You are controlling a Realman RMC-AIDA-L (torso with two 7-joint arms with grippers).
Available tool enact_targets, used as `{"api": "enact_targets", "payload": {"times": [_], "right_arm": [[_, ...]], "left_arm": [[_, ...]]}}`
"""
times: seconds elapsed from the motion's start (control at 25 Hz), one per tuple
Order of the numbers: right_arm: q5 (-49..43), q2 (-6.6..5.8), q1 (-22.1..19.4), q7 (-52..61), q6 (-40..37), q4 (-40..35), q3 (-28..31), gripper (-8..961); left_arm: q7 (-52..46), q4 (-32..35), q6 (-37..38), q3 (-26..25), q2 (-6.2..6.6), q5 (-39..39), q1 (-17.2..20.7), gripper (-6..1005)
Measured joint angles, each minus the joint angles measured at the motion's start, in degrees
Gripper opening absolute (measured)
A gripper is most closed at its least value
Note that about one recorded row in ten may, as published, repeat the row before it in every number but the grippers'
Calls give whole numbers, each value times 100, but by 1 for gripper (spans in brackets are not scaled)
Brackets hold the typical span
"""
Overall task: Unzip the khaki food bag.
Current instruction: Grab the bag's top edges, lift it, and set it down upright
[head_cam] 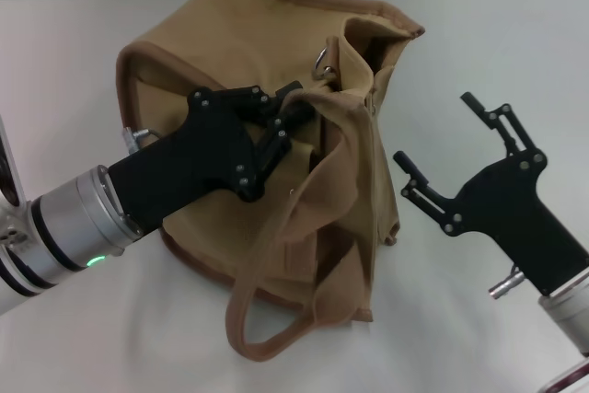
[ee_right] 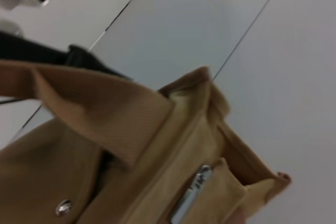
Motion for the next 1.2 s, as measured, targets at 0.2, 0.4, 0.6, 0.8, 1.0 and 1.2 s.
{"api": "enact_targets", "payload": {"times": [0.2, 0.4, 0.6, 0.8, 1.0, 1.2], "right_arm": [[0, 4, 18, -708, 73, 322, 21, 832], [-2, 4, 83, -1215, 225, 588, 60, 832], [-5, 4, 191, -1369, 359, 754, 98, 832], [-7, 3, 301, -1357, 362, 814, 98, 832], [-7, 3, 365, -1334, 362, 882, 140, 832], [-7, 3, 371, -1328, 336, 906, 167, 832]], "left_arm": [[-1, -51, 3, -5, 0, 0, -39, 101], [0, -62, 5, -6, 0, -3, -65, 103], [0, -129, 17, 6, 0, -5, -99, 105], [0, -147, 80, 7, 0, 1, -86, 106], [0, -149, 110, 5, 1, 4, -66, 108], [0, -149, 104, -4, 0, 8, -66, 110]]}}
